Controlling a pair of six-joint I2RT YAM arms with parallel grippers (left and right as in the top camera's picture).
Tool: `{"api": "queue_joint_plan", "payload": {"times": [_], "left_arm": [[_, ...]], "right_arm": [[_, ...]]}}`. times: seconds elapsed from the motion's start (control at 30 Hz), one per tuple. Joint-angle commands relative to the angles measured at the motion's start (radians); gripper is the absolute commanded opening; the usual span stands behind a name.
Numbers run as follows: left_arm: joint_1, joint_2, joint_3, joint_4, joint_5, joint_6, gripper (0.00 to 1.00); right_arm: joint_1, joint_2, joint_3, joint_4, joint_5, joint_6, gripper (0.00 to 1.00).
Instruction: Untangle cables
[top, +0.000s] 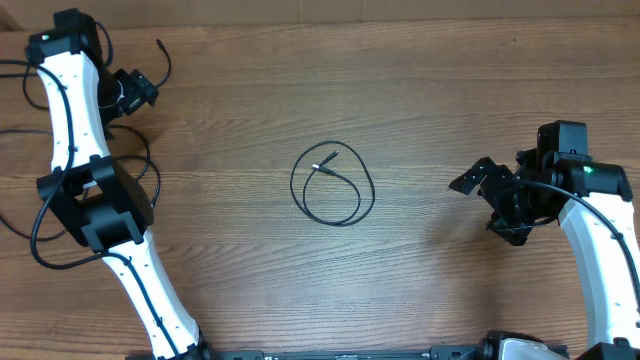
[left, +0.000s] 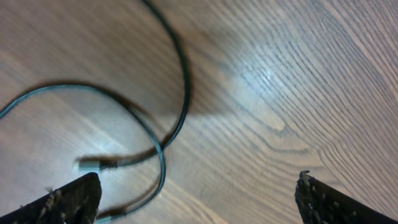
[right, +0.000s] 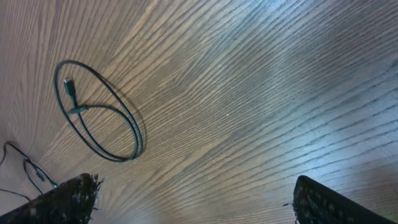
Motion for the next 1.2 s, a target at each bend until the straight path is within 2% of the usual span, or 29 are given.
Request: {"api": "queue_joint_plan", "payload": {"times": [0.0,0.17,0.33,0.43,0.6,0.93,1.03,1.17], "left_arm": [[0.063,-0.05,0.0,-0.031,-0.045,-0.095,1.0],[0.155,-0.034,-0.002,-0.103,-0.069,-0.171,1.0],[0.242,-0.018,-0.003,-0.123,-0.07,-0.177,0.99],[0.299,-0.017,-0.007,-0.122,-0.082,-0.185,1.0],[0.4,-0.017,-0.013,-0.122,-0.209,-0.208,1.0],[0.564,-0.017,-0.145,-0.048,-0.218,-0.217,1.0],[0.606,-0.017,-0.184,0.003,-0.181,-0.156,1.0],[0.643,-0.017,-0.227,0.09,-0.08,0.048,1.0]], "right_arm": [[-0.003,-0.001,-0.008,-0.003,0.01,-0.007,1.0],[-0.003,-0.001,-0.008,-0.002,0.01,-0.007,1.0],[-0.003,-0.001,-0.008,0.008,0.009,-0.007,1.0],[-0.003,-0.001,-0.008,0.003,0.009,-0.007,1.0],[-0.003,-0.001,-0.008,0.001,0.009,-0.007,1.0],[-0.003,-0.001,-0.008,0.009,0.009,-0.006,1.0],[-0.003,-0.001,-0.008,0.013,0.009,-0.006,1.0],[-0.003,-0.001,-0.008,0.016,0.009,-0.006,1.0]]}}
